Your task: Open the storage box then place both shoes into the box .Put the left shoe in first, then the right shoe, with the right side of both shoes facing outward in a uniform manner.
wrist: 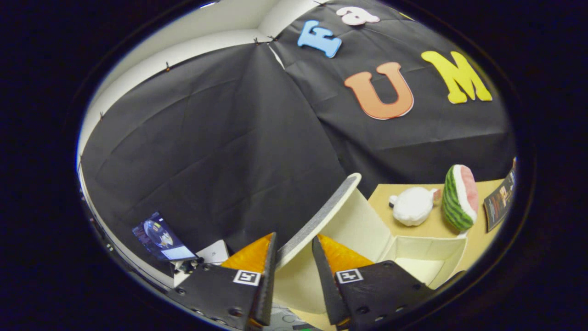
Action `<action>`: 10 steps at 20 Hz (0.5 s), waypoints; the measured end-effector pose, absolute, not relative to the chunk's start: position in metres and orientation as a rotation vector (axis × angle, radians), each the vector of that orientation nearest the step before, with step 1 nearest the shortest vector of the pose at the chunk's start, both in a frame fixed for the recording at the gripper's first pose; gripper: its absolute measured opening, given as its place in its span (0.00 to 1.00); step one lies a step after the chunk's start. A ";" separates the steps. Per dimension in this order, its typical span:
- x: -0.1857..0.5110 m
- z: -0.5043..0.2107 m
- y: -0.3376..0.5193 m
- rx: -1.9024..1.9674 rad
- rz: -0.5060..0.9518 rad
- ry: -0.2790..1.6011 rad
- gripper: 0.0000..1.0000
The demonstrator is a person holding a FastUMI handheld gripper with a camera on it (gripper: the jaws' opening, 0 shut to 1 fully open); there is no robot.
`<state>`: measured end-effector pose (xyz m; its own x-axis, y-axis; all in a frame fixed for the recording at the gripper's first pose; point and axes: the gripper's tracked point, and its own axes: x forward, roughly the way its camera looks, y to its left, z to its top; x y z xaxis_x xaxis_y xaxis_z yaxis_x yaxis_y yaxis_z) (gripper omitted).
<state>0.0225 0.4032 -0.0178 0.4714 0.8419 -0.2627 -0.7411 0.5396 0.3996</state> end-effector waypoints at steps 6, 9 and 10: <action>0.018 -0.021 0.420 0.207 0.952 0.437 0.85; 0.026 -0.020 0.399 0.168 0.883 0.405 0.92; 0.029 -0.017 0.389 0.156 0.858 0.385 0.92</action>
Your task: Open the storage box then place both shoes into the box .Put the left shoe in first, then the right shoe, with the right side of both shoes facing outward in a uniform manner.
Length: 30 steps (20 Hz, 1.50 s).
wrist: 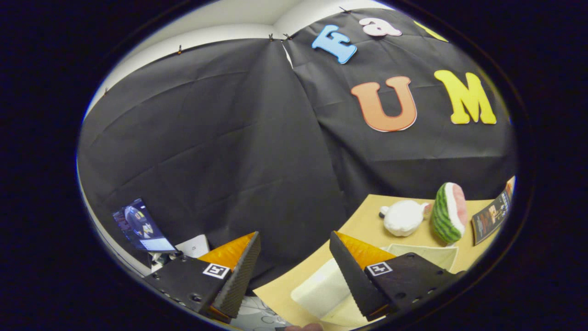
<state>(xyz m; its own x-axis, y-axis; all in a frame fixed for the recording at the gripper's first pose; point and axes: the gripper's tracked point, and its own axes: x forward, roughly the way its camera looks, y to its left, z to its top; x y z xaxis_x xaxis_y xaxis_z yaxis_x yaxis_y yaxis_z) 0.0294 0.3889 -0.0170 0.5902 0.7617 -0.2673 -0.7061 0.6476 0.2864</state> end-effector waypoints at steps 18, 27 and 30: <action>0.065 -0.017 0.029 0.040 0.396 0.200 0.96; 0.059 -0.103 -0.131 0.105 0.160 0.345 0.95; 0.059 -0.146 -0.141 0.132 0.132 0.437 0.96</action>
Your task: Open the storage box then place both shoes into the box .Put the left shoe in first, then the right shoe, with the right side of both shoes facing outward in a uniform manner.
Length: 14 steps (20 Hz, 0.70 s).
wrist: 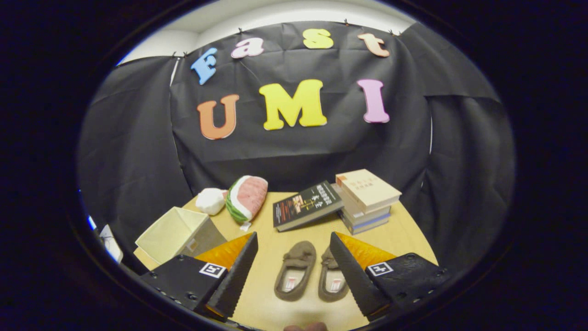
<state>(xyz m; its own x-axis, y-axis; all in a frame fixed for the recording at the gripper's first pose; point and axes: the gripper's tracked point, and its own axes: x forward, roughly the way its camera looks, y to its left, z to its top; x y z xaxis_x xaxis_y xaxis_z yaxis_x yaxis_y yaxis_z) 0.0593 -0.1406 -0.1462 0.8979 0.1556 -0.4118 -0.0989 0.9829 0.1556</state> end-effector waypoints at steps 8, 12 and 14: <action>0.081 -0.257 -0.127 0.139 0.111 0.670 0.95; 0.083 -0.293 -0.121 0.147 0.109 0.755 0.82; 0.089 -0.303 -0.117 0.152 0.105 0.783 0.76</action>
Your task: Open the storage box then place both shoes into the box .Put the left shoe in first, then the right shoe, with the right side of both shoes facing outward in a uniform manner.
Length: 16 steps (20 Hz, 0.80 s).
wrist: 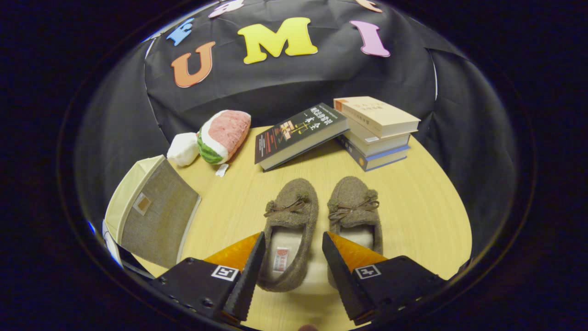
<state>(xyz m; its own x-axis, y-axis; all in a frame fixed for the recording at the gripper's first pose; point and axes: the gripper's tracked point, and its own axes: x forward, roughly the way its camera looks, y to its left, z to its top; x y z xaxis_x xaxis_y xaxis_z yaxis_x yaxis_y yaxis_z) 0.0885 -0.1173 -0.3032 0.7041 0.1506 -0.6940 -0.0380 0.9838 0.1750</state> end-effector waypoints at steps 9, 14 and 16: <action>0.106 -0.344 -0.129 0.229 -0.008 0.936 0.37; 0.104 -0.361 -0.129 0.305 -0.050 0.972 0.13; 0.104 -0.361 -0.128 0.356 -0.058 0.984 0.00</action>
